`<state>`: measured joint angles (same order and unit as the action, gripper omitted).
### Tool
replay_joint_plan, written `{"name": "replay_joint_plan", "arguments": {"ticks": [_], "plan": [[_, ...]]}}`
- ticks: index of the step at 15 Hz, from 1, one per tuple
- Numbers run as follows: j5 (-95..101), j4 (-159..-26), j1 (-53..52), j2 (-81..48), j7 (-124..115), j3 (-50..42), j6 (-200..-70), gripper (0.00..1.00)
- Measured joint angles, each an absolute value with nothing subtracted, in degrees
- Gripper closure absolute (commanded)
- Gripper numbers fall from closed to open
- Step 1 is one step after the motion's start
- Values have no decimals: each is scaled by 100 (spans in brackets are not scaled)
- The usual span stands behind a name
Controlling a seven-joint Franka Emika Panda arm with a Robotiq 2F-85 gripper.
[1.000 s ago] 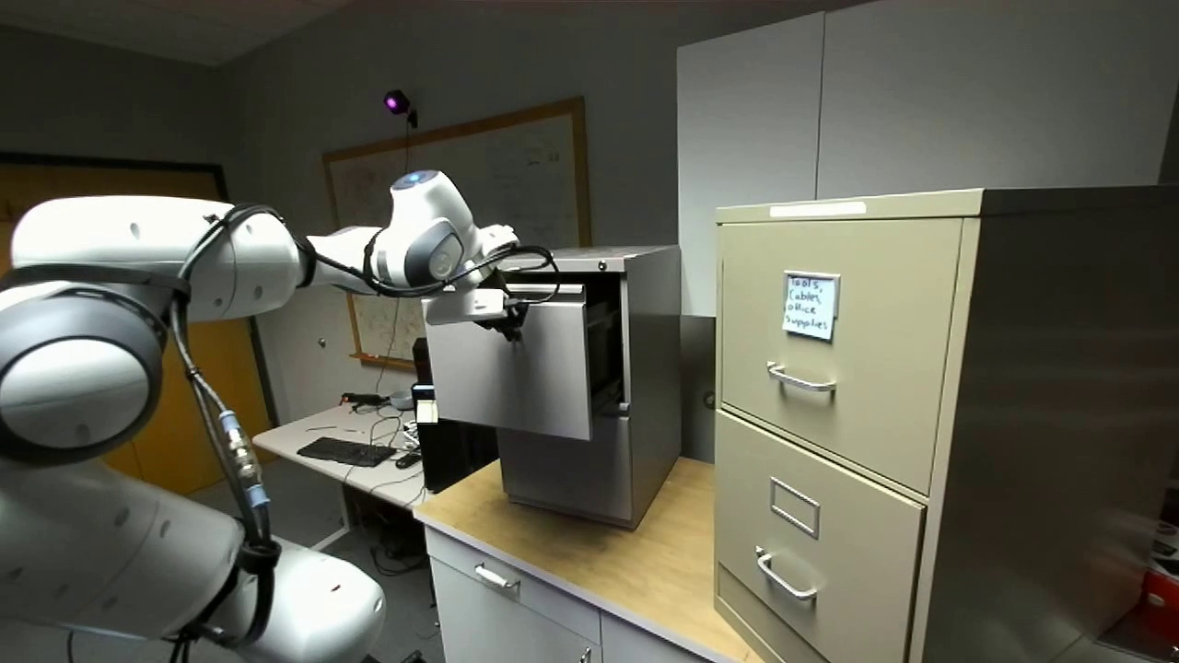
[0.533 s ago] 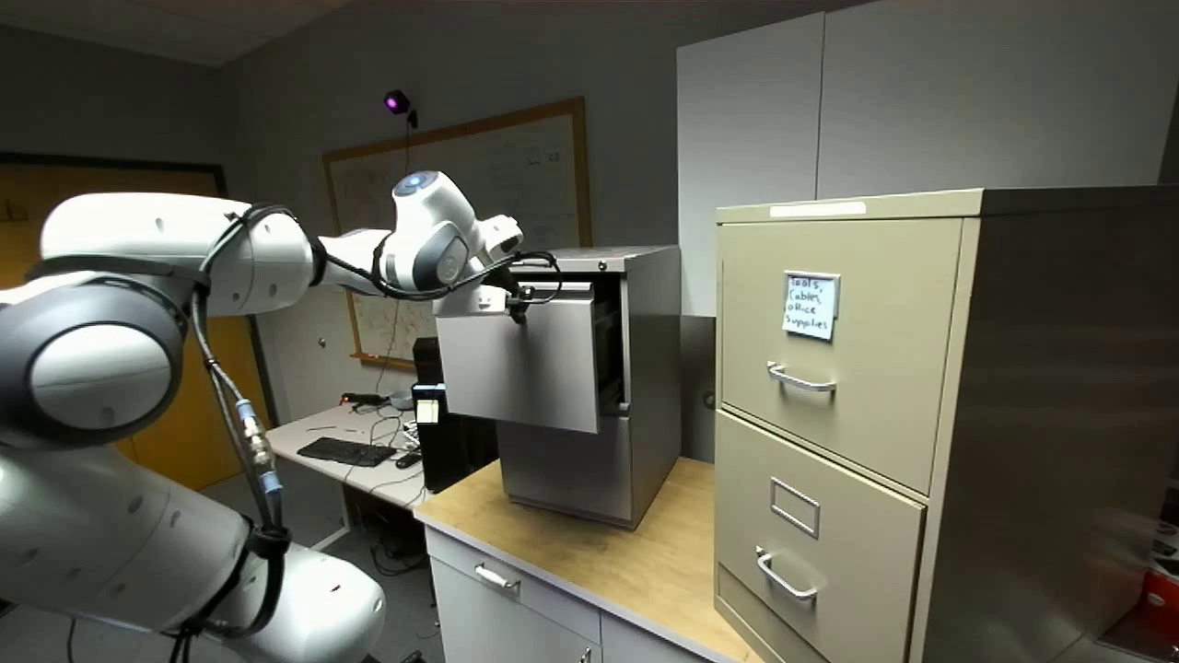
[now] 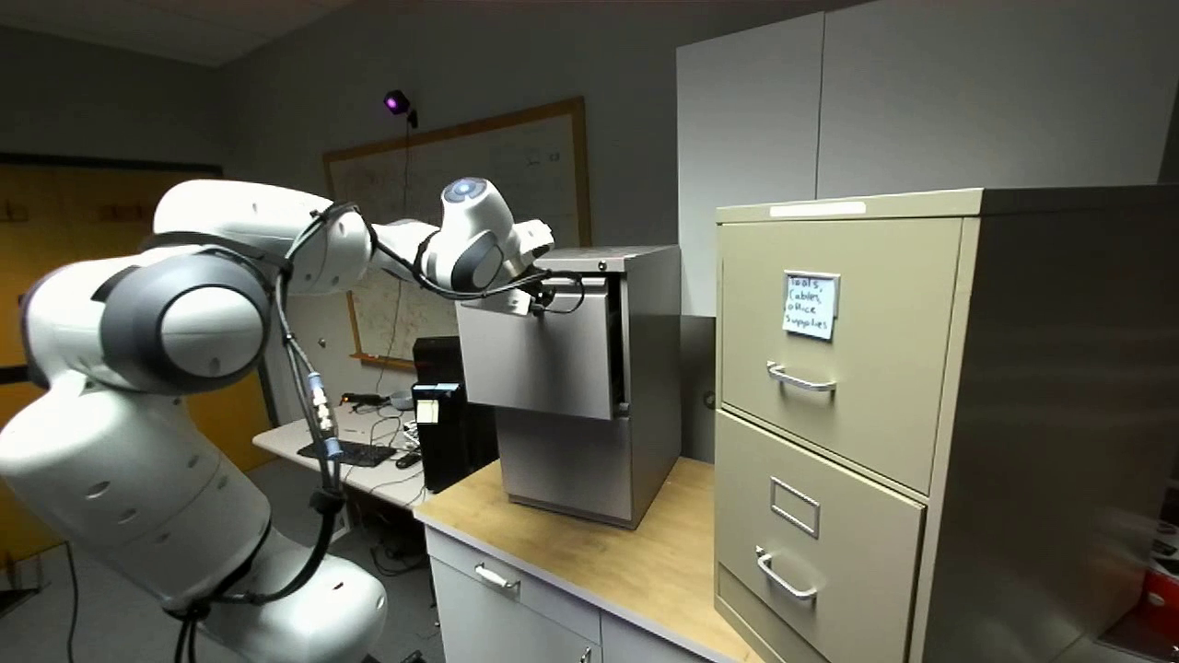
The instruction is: Close the top drawer of the file cabinet
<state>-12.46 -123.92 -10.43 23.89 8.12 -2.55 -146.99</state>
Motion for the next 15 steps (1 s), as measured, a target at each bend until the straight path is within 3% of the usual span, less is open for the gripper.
{"name": "replay_joint_plan", "arguments": {"ticks": [15], "plan": [[-2064, -10210, -877, 456, 929, -249, -14069, 96]]}}
